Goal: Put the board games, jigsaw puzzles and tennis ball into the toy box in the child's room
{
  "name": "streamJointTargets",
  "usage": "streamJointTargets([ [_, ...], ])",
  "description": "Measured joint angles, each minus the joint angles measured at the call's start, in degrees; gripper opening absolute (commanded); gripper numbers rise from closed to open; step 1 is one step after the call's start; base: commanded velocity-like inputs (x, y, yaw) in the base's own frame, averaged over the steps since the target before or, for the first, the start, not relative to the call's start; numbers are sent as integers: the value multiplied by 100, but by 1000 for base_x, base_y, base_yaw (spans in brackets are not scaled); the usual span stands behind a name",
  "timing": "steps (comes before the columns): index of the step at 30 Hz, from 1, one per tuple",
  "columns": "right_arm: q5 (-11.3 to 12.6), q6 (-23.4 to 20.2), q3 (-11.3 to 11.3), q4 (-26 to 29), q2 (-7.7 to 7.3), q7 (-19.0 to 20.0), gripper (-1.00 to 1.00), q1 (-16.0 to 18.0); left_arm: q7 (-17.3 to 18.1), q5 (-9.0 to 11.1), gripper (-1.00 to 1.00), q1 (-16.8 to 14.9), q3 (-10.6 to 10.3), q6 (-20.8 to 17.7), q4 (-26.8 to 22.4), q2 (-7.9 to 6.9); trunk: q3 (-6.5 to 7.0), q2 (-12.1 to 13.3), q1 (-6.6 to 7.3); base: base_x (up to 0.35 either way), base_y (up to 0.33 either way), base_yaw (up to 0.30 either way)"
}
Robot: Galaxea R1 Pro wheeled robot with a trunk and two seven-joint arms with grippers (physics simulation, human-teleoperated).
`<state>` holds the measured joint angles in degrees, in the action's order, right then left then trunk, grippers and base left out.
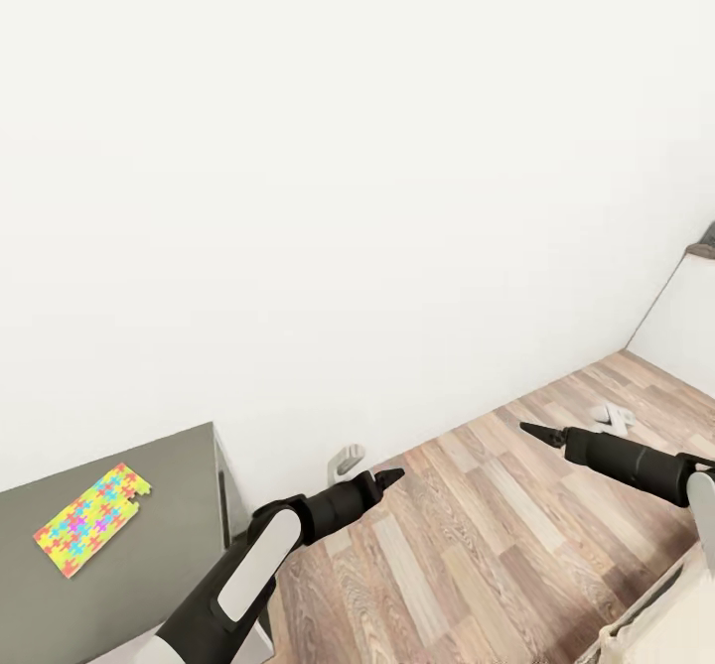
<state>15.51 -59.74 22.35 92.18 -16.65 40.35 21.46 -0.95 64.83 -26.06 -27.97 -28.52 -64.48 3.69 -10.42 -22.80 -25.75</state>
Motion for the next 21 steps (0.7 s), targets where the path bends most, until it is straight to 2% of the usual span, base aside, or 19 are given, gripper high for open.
streamJointTargets([
  [21,0,0,0,0,-4,0,100,-3,0,-4,100,0,-1,159,8,0,0,0,0,0,0,-286],
])
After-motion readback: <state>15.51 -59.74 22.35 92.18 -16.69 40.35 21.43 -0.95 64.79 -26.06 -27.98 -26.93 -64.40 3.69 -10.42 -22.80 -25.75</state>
